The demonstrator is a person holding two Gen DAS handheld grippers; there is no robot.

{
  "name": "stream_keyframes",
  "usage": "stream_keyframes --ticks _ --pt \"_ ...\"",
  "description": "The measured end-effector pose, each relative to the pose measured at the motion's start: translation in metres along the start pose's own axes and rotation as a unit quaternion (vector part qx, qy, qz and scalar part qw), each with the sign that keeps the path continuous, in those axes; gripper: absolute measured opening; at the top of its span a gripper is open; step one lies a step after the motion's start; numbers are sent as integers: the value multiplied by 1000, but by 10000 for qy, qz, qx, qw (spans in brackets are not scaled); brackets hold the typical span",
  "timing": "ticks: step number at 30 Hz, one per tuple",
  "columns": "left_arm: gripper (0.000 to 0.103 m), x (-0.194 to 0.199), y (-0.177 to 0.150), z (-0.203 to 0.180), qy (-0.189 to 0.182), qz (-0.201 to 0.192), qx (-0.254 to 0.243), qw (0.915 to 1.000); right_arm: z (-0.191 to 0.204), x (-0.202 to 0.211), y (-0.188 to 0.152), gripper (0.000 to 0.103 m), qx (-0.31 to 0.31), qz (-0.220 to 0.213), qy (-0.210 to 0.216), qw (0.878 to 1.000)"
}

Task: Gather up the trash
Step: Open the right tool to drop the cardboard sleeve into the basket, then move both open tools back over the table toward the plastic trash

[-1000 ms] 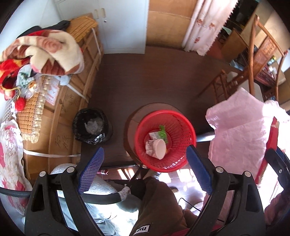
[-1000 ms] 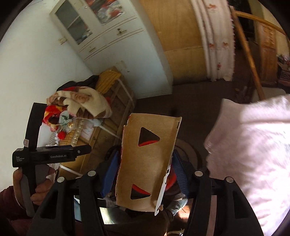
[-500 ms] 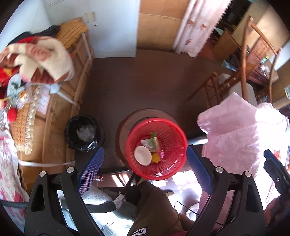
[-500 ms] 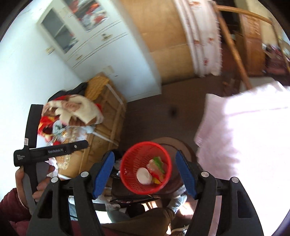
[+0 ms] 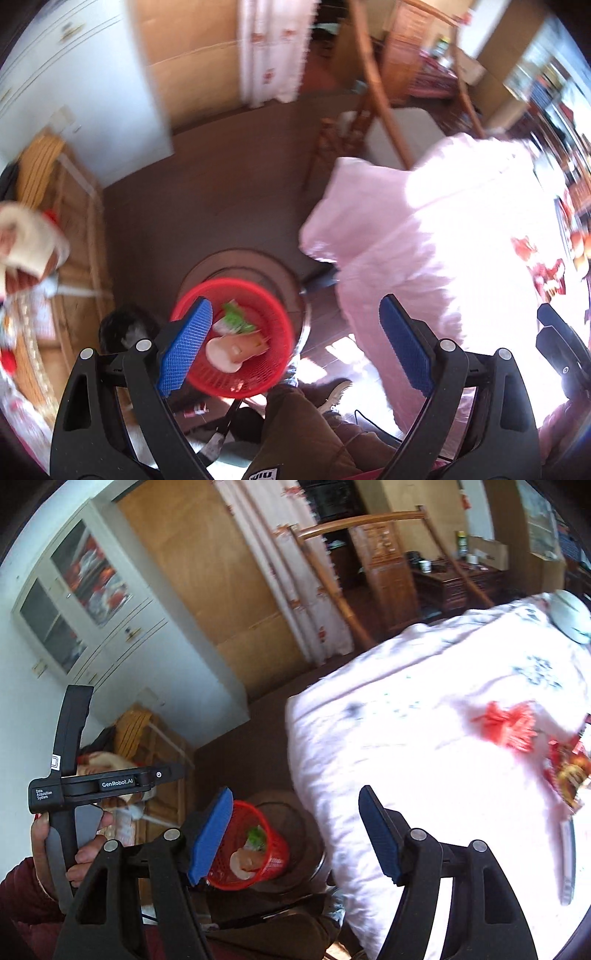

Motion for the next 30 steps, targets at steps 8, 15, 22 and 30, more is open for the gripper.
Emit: stream_keyframes --ticks 8,15,22,30 --pt "89 -17 14 -98 -496 117 -1147 9921 -63 51 -23 71 -842 -513 -810 9918" --pt "89 -27 1 -191 -933 272 -2279 9688 -120 106 -61 75 -1779 -936 -1605 9663" --pt "90 -27 -23 -253 -1220 259 -3164 9404 -162 143 -99 75 -2685 -1314 -2166 9294" --pt "90 -25 -22 -267 -1329 228 -3622 9223 -182 169 -136 75 -3455 -1730 -2512 8875"
Point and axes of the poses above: each gripper's, at about its wrist camera, not at the fingertips, and x roughly against the way its jaws point, z to its left, y to its top, the point moved 6 cm from there along -x, roughly the way its jaws point, and after that the axes turned 5 degrees about x, right-handed, at the moved point
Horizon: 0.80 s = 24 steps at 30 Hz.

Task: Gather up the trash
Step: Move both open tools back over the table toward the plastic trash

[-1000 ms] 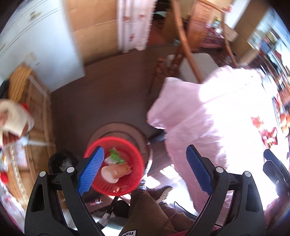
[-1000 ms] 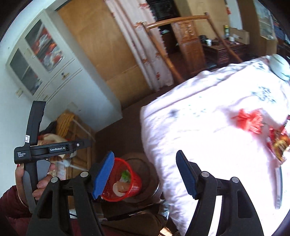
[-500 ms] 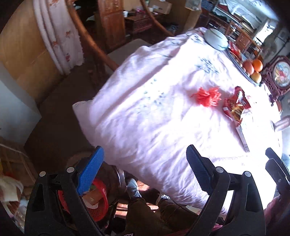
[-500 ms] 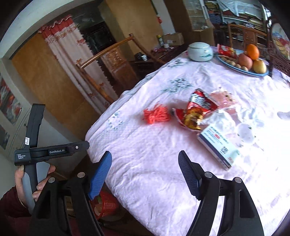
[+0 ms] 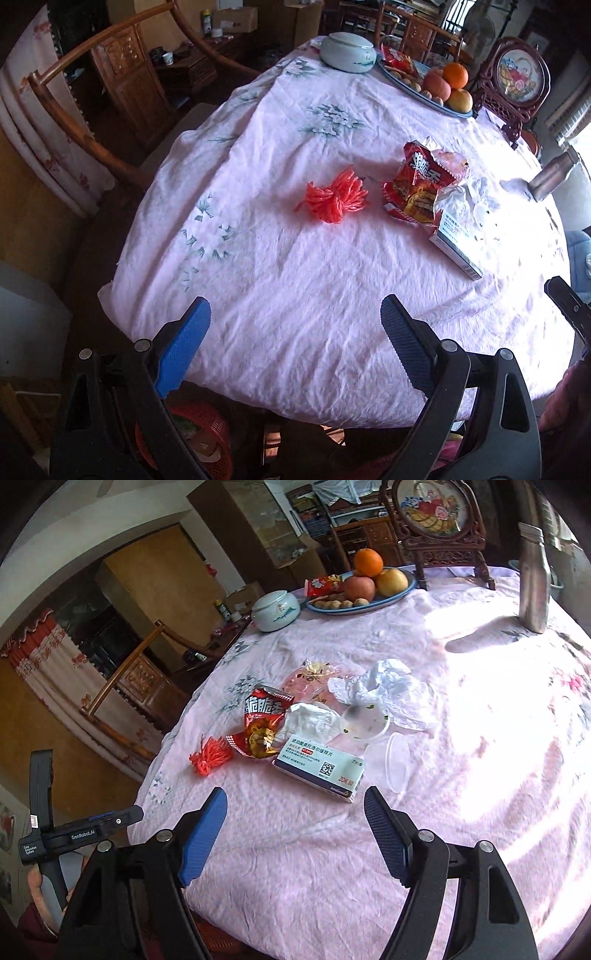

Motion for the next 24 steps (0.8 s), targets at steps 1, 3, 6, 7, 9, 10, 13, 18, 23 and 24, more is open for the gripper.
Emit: stream_keyframes --ticks 1,3,6,7,9,10,13,18,23,24 --pt "90 -1 0 1 -20 15 13 10000 -4 0 -1 75 -45 -19 -40 10000" --pt "90 -5 2 4 -52 72 82 9999 -12 2 -1 75 -85 -42 -142 9999" --pt "90 -11 8 3 -119 115 254 9995 -27 1 5 75 -168 -63 -260 9995" --pt "90 -12 9 2 -109 127 285 9995 -33 -2 8 75 -237 -60 -269 9993" --pt "90 -11 11 0 -37 94 258 9996 -43 -8 16 76 -400 -58 -231 9989" --pt "90 -10 11 0 42 60 233 9997 -48 -13 21 76 -431 -40 -228 9988" --pt "90 -12 10 6 229 98 327 9992 -55 -27 36 75 -265 -1 -331 9991" --pt "90 -20 4 21 483 331 615 9964 -65 -50 51 75 -207 114 -275 9993" --pt "90 -25 4 22 677 447 692 9943 -72 -71 55 75 -255 300 -202 9990" --pt "90 -25 6 21 681 458 703 9941 -72 -75 55 75 -231 330 -187 9990"
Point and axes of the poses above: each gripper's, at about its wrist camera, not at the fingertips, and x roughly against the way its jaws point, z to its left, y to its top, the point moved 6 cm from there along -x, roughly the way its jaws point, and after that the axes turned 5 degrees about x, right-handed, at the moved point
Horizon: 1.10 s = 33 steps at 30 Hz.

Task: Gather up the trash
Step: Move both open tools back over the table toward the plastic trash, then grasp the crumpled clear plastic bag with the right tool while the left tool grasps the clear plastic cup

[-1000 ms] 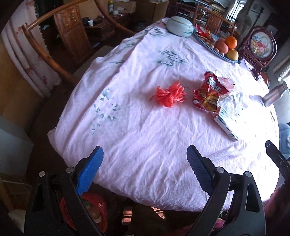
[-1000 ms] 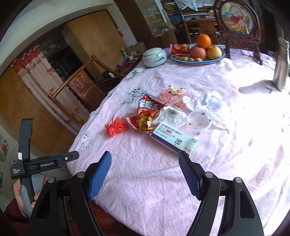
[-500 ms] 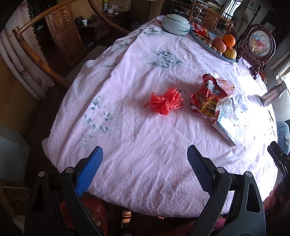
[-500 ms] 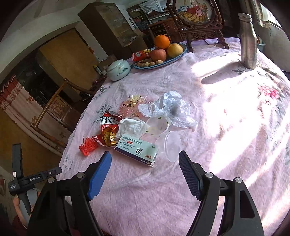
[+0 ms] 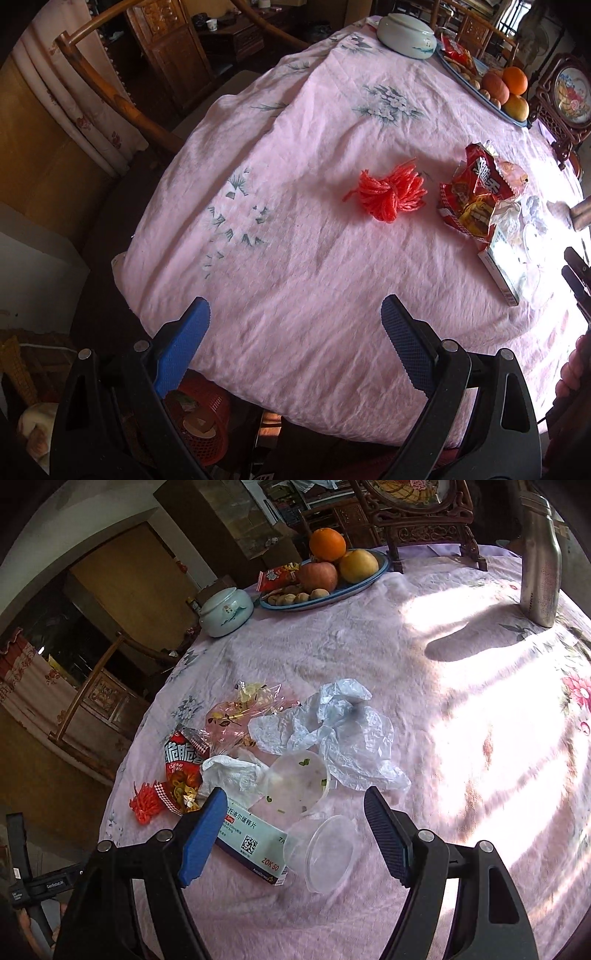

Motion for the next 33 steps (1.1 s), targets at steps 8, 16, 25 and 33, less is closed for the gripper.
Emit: stream_keyframes --ticks 8,16,25,33 --pt "90 -4 8 -27 5 64 -164 9998 -1 -17 16 75 416 -17 -141 9990" --pt "90 -8 13 -49 1 134 -253 9996 -44 -36 43 75 42 -137 -617 9980" --pt "90 -14 11 -89 -222 263 -786 9963 -58 -56 40 8 -581 -26 -131 9982" --pt "90 -9 14 -190 -1091 209 -1873 9760 -65 28 46 8 -335 -900 -384 9946"
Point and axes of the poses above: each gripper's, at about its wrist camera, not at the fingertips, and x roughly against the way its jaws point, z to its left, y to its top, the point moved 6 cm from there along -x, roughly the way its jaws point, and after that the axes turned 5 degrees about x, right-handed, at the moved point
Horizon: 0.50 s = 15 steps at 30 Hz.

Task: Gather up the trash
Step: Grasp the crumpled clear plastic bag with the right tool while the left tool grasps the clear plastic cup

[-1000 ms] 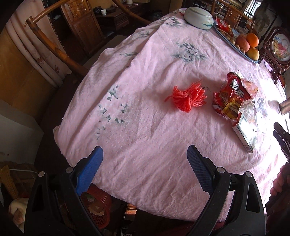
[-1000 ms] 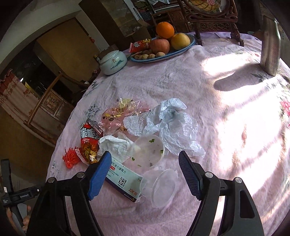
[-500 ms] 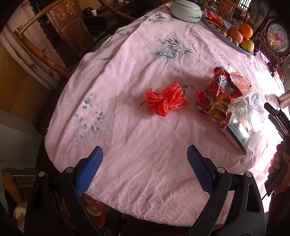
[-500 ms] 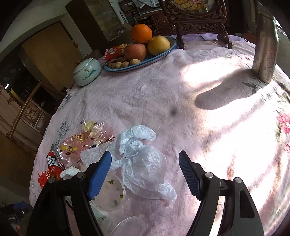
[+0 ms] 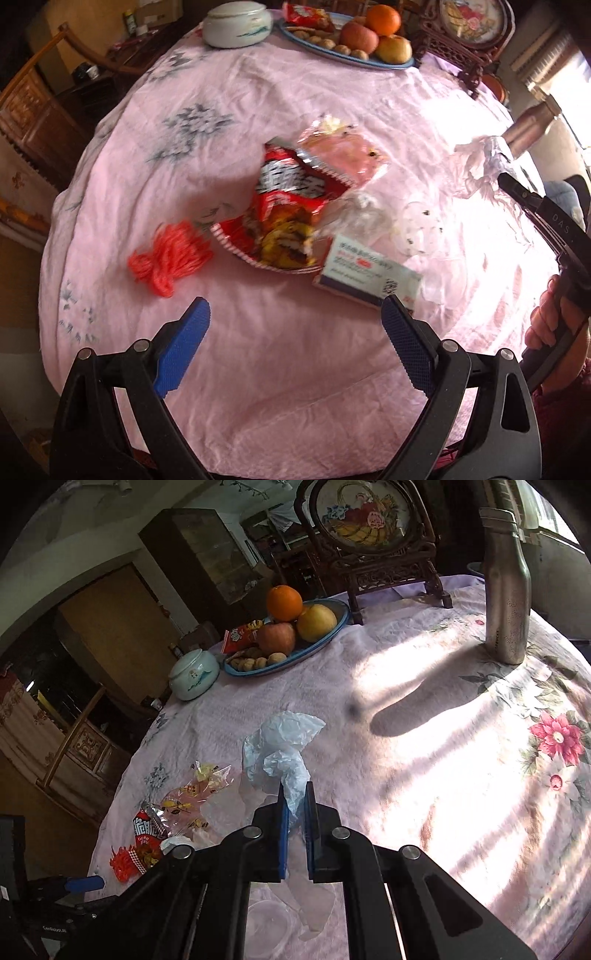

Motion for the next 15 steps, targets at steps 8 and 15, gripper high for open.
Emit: stream_keyframes --ticks 8,15 --pt "90 -37 -5 -98 -654 417 -1193 9898 -62 41 -34 9 -852 -4 -412 9955" --pt "85 -63 -13 -126 -806 673 -1430 9841 -88 61 -58 9 -1166 -11 -610 9913"
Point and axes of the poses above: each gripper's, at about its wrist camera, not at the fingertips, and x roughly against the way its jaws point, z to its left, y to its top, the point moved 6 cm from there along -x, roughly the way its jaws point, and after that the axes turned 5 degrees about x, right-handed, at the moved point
